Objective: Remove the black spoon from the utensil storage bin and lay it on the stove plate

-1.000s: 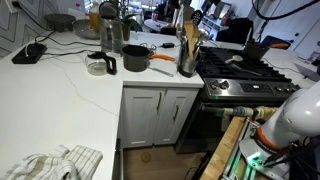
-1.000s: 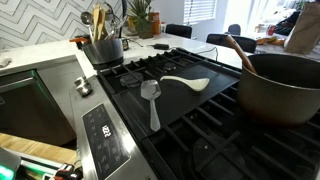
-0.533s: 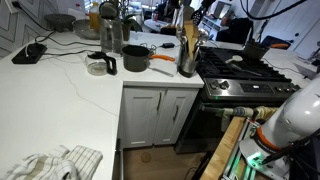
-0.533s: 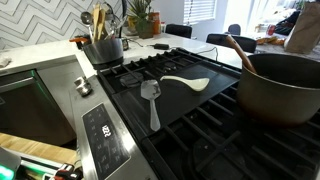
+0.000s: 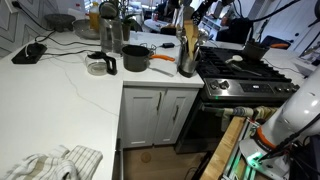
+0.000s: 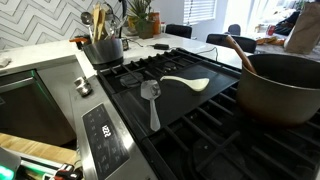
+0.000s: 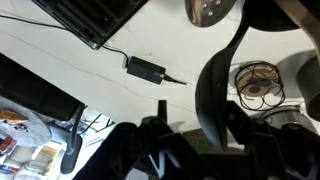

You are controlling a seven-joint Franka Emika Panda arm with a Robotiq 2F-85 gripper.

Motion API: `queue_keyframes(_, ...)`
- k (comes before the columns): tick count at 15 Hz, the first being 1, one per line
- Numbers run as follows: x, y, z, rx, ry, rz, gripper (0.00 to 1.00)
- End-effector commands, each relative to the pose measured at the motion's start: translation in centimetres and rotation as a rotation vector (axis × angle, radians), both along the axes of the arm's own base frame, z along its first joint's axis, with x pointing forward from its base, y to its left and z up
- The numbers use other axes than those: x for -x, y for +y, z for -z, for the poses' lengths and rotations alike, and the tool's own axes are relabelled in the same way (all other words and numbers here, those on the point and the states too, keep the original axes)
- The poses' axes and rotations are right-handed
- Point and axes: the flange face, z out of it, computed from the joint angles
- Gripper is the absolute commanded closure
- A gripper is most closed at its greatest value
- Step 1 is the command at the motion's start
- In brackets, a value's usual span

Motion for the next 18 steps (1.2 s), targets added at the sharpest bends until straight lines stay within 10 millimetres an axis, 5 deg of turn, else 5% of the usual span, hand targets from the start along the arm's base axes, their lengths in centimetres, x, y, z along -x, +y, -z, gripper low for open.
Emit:
queue_keyframes(1, -1.2, -1.0, 1.0, -0.009, 0.01, -0.019, 0.62)
queue_keyframes(6, -1.5, -0.2, 0.9, -0.009, 0.023, -0.049, 1.0)
queue_keyframes(18, 3.4, 0.8, -6.8, 0.076, -0.034, 0.001, 0.96)
